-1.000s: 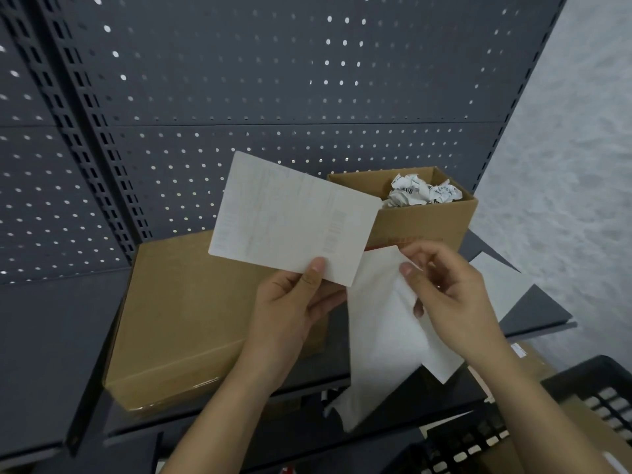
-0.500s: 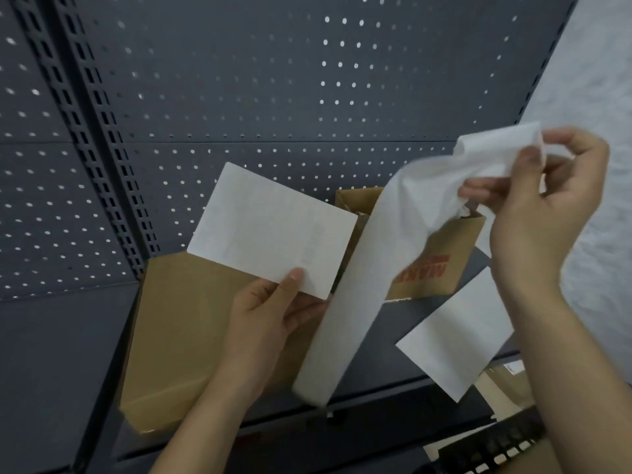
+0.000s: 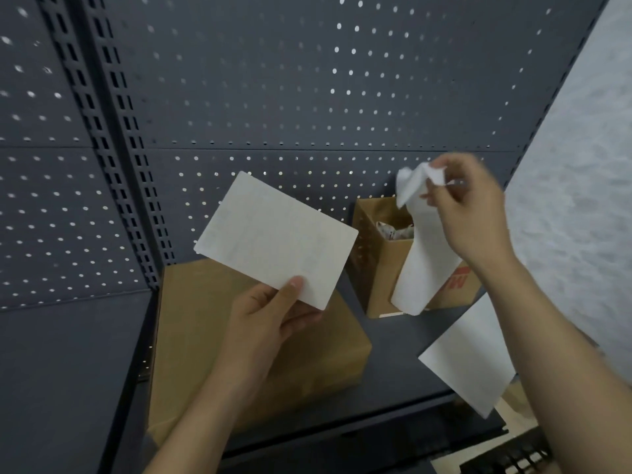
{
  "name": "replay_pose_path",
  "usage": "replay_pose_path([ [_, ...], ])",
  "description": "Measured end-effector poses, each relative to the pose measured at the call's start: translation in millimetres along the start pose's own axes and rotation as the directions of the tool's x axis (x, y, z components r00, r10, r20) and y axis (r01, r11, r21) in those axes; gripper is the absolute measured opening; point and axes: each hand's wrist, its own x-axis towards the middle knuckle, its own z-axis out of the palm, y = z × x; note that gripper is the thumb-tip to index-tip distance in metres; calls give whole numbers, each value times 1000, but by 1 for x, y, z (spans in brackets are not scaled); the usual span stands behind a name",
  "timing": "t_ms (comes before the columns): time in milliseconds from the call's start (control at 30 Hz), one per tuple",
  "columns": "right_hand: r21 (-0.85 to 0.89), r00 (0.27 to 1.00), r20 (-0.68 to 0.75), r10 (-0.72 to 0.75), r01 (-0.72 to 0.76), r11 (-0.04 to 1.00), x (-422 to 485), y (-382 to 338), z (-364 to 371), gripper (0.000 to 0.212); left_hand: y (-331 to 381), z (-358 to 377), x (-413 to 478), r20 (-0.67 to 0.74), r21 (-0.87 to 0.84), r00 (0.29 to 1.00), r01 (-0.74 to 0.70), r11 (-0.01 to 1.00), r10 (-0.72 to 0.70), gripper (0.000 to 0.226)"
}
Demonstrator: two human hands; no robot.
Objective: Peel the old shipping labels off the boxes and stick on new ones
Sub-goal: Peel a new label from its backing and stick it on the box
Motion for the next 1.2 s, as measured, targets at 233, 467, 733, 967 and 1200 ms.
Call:
replay_pose_path([
  [233, -310, 945, 326, 33, 74, 948, -1, 25, 19, 20, 1, 2, 3, -33, -3, 999, 12, 1000, -12, 23],
  [467, -425, 839, 499, 216, 20, 905, 13, 24, 23, 26, -2, 6, 2, -54, -3, 998, 10, 1000, -11, 20],
  [733, -296, 669, 693, 269, -75, 952, 27, 15, 32, 50, -1, 6, 0, -53, -1, 999, -5, 1000, 5, 23],
  [967, -270, 872, 488, 48, 98, 958, 23, 24, 43, 23, 0, 2, 1, -51, -7, 999, -6, 1000, 6, 20],
  [1200, -225, 939, 332, -90, 172, 959, 13, 10, 34, 13, 1, -4, 4, -27, 4, 999, -18, 1000, 19, 22],
])
